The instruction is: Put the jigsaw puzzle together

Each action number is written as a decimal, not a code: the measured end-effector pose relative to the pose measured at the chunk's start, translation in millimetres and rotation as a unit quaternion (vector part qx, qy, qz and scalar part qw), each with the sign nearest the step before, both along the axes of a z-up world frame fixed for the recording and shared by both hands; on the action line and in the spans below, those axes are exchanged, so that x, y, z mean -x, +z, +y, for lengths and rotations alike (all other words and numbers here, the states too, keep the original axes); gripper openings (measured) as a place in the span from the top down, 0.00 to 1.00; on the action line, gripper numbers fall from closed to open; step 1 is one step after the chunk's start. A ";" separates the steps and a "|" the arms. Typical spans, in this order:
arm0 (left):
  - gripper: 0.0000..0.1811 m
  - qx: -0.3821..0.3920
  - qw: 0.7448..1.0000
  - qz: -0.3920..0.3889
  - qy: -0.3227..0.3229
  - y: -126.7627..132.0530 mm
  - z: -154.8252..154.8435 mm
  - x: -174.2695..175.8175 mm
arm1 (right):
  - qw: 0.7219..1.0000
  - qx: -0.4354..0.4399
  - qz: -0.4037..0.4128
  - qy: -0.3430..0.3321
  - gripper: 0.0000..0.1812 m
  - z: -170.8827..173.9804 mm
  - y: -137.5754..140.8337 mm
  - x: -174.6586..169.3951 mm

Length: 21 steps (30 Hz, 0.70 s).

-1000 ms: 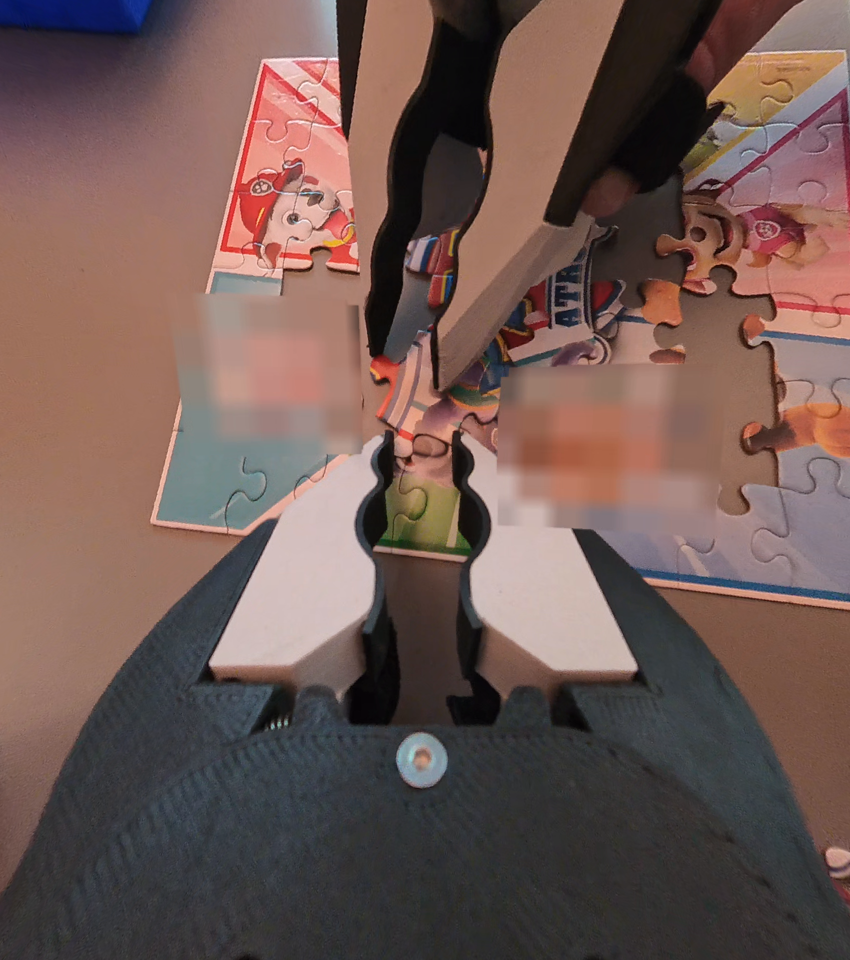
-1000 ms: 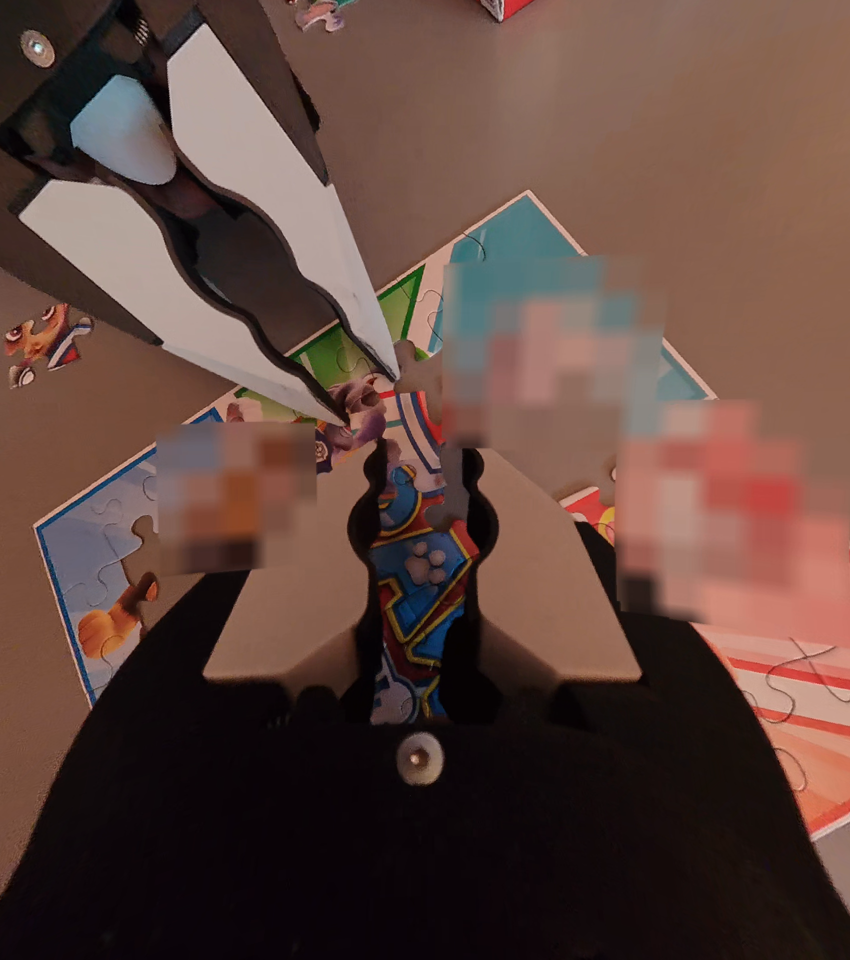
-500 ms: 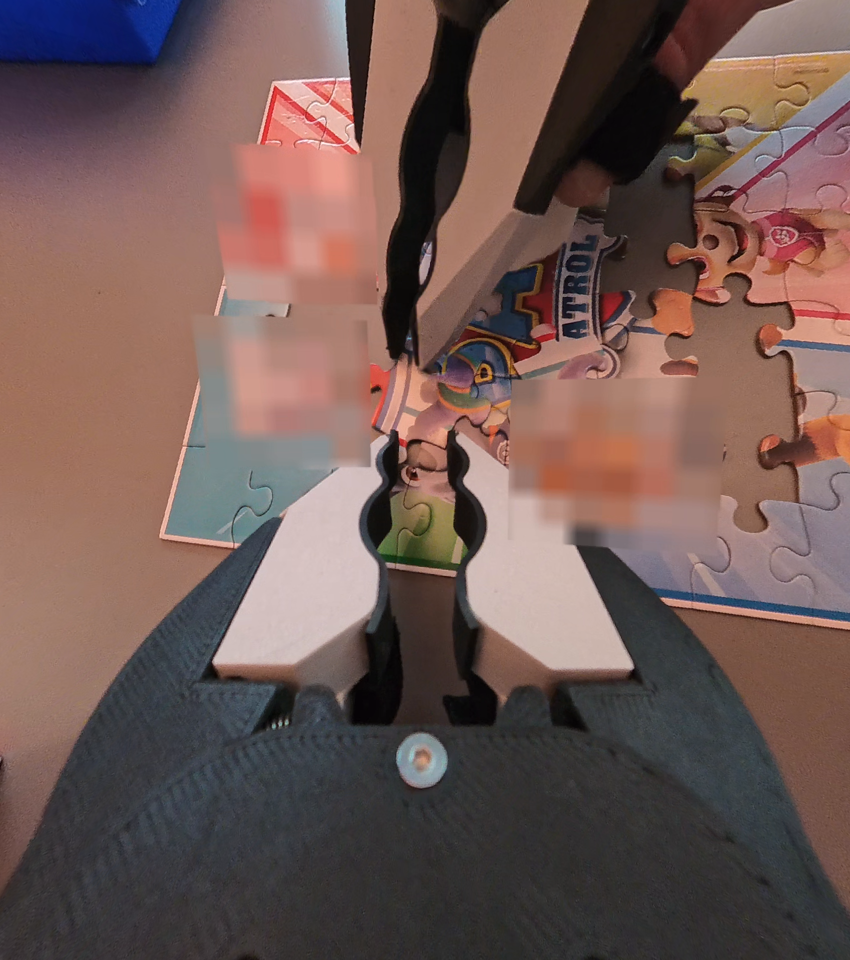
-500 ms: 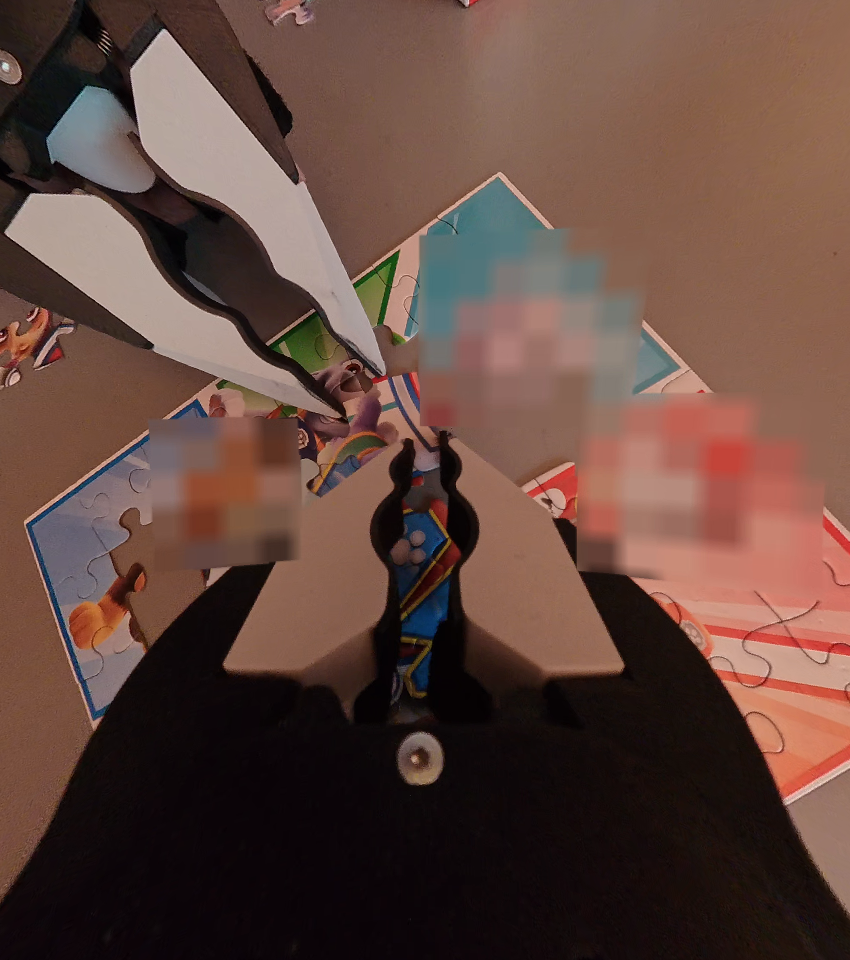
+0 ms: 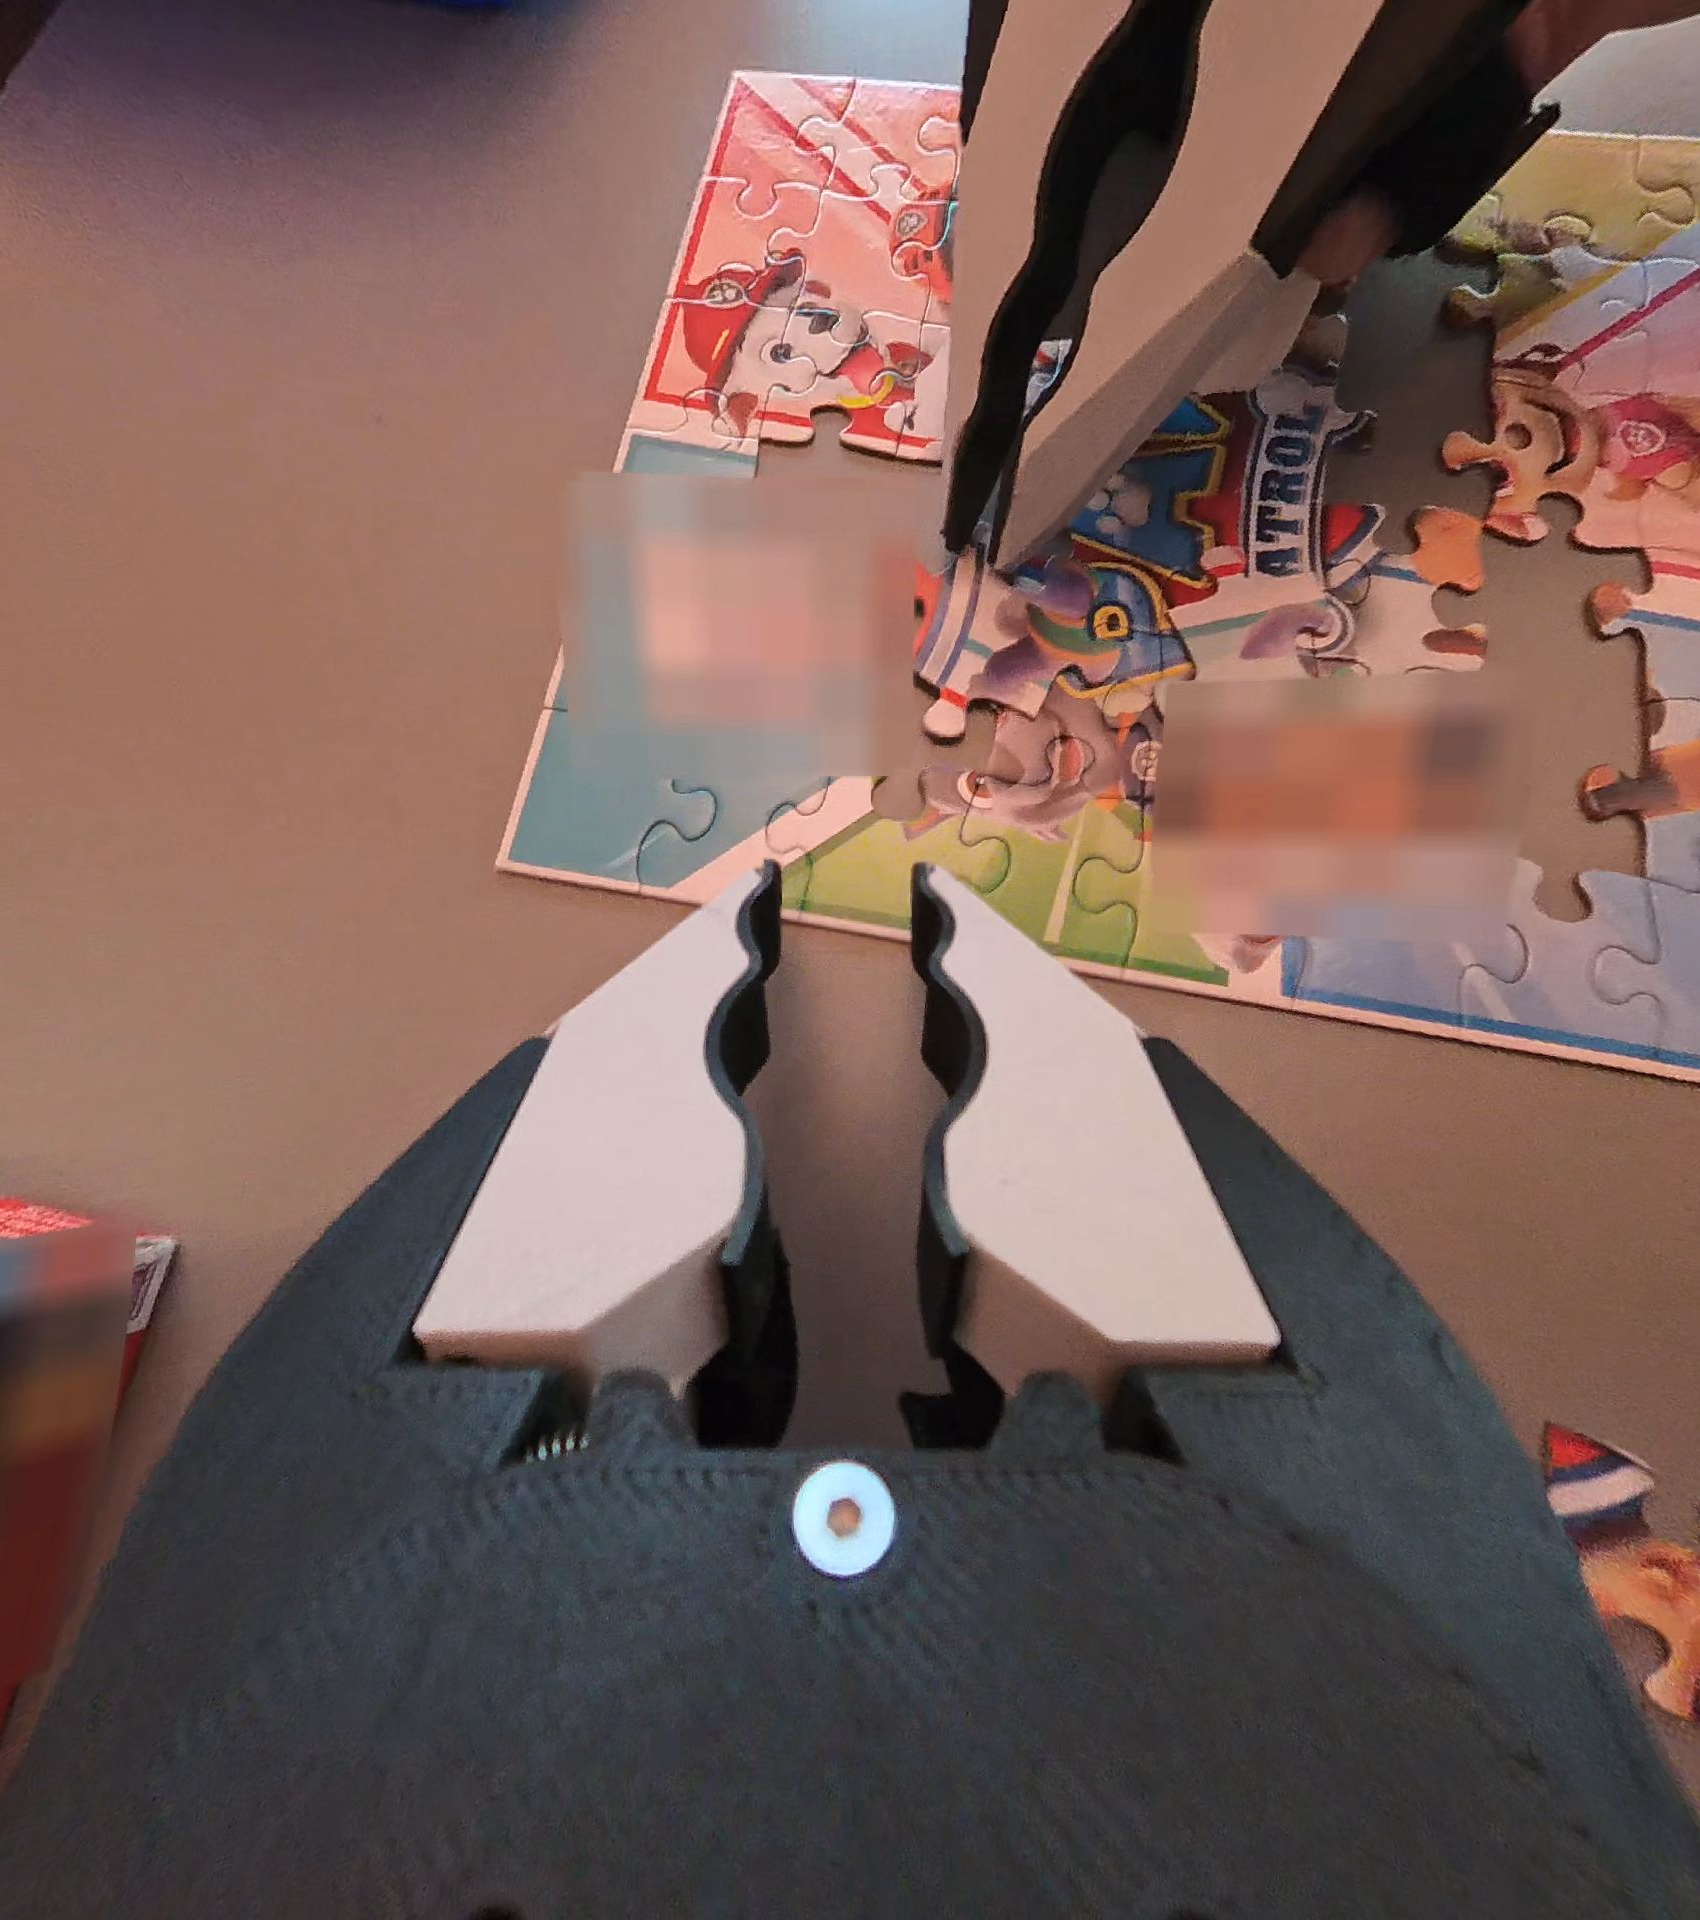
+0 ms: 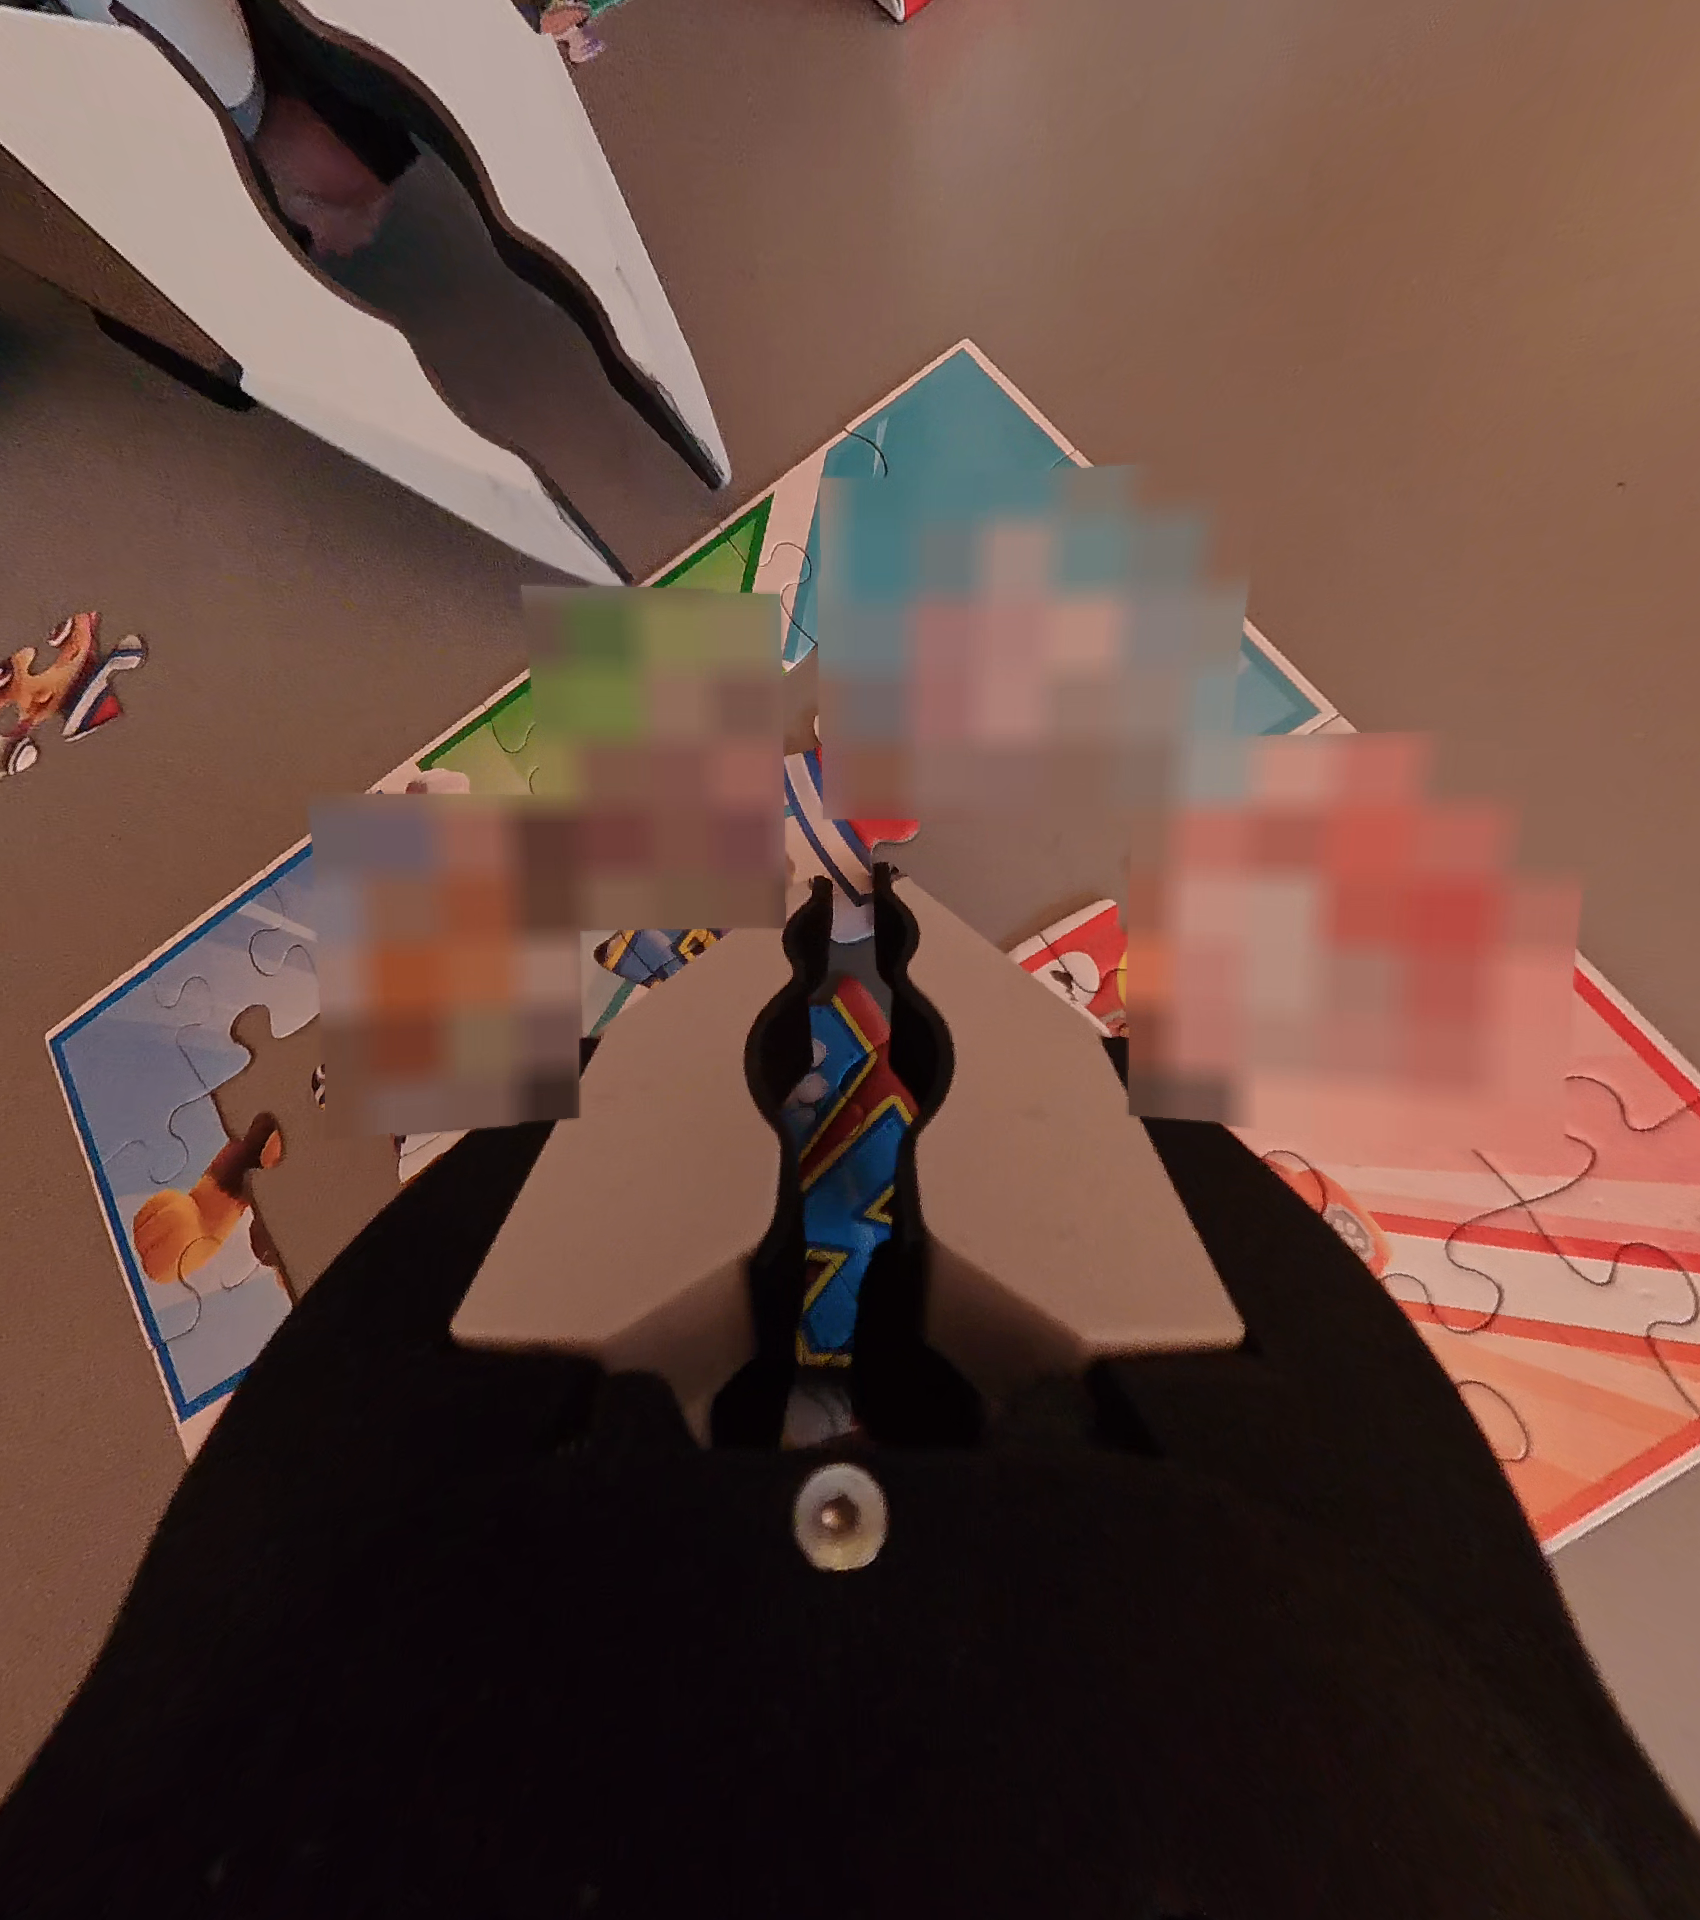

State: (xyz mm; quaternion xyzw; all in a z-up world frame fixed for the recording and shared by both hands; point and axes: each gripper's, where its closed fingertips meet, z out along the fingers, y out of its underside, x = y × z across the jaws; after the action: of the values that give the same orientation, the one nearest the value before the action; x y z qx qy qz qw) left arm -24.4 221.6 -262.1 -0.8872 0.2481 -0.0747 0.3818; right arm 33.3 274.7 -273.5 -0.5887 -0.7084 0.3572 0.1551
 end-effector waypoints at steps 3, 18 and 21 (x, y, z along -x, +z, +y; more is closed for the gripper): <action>0.87 -0.008 1.000 0.014 0.005 18.7 -12.2 13.6 | 1.000 0.001 0.010 0.002 1.00 0.4 5.5 -1.2; 0.86 0.081 0.972 0.079 0.204 27.1 -112.2 173.4 | 0.999 -0.014 0.022 0.030 0.97 -6.9 9.6 -2.3; 0.86 0.105 0.966 0.083 0.222 20.2 -124.2 186.5 | 0.999 -0.014 0.021 0.029 0.97 -6.3 9.0 -2.3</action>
State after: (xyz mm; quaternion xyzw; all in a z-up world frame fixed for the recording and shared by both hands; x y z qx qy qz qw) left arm -210.9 97.4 -241.9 -0.9582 0.0662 0.0601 0.2719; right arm 35.7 268.3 -264.5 -0.5582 -0.7264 0.3640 0.1681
